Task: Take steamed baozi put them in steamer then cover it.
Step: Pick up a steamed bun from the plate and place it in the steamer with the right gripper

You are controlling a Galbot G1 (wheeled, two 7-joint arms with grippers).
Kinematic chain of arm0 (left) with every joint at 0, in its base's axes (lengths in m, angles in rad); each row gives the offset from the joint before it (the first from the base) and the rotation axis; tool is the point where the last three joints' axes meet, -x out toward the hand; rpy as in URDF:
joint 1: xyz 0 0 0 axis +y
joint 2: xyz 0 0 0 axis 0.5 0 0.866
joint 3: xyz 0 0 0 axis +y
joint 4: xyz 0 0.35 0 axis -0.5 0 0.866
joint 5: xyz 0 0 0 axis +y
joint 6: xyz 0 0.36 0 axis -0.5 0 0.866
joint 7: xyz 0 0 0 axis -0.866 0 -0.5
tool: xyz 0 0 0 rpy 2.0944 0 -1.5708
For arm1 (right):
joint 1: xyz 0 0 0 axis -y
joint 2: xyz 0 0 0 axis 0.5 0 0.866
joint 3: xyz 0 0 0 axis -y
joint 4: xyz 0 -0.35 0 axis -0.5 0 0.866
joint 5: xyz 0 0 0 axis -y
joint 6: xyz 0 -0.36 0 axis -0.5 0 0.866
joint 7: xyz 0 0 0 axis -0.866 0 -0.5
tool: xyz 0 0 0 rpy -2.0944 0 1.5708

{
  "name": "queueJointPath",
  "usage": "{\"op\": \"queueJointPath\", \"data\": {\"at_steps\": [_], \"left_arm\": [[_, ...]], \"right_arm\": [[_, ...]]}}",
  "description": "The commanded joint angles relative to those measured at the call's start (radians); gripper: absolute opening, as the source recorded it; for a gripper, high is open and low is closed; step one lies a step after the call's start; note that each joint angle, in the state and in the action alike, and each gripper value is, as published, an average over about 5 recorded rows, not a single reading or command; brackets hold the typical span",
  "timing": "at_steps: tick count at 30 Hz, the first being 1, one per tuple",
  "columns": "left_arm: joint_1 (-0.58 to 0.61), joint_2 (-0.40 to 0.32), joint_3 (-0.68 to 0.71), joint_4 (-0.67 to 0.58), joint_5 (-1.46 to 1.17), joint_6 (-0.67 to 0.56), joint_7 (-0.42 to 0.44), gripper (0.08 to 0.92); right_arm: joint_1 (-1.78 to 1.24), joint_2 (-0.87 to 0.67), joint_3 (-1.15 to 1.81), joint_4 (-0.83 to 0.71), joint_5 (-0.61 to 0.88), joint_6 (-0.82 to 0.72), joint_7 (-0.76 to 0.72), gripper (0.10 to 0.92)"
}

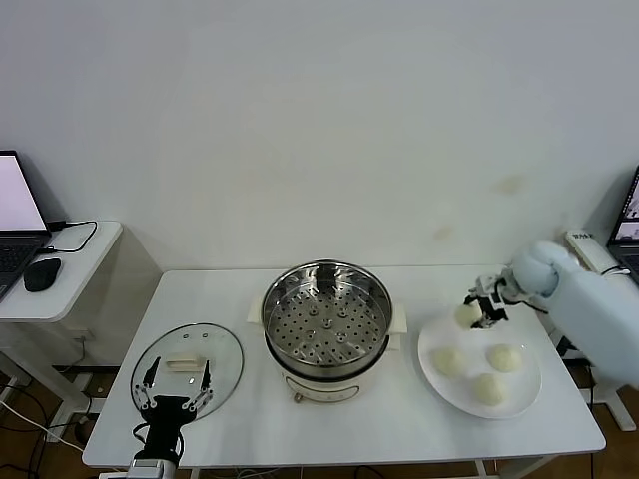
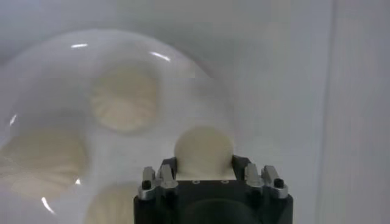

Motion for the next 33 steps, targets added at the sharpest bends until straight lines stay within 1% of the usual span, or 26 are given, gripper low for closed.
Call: {"op": "queueJointPath", "data": {"at_steps": [1,4,8,17,20,23,28,33], "left_arm": [[0.002,0.003,0.000,-0.006,0.000,-0.002,0.002,0.823],[0.003,0.006,-0.001,-0.011,-0.002,-0.001,0.004,0.823],[-0.001,0.010,-0.006,-0.016,-0.005,0.000,0.004,0.823],[0.001,0.014,-0.034,-0.015,-0.021,-0.002,0.005,0.823],[0.003,0.012,-0.042,-0.019,-0.023,-0.003,0.005,0.823],[0.008,0.008,-0.050,-0.026,-0.023,-0.004,0.005,0.823],[0.012,0.002,-0.058,-0.030,-0.022,-0.006,0.004,0.823],[0.014,-0.003,-0.062,-0.029,-0.022,-0.006,0.005,0.823]], "right_arm": [[0.393,-0.031,-0.283,0.114,0.233,-0.002,0.005,0.568],[0.502,0.045,-0.363,0.106,0.284,0.007,0.014,0.570],[0.563,0.160,-0.429,0.101,0.334,0.039,0.039,0.576],[0.532,0.359,-0.537,0.091,0.374,0.132,0.118,0.577],[0.511,0.408,-0.564,0.079,0.332,0.177,0.133,0.577],[0.494,0.443,-0.585,0.058,0.259,0.229,0.144,0.577],[0.450,0.504,-0.595,-0.015,0.122,0.354,0.175,0.577],[0.394,0.543,-0.592,-0.084,0.051,0.462,0.191,0.577]]}}
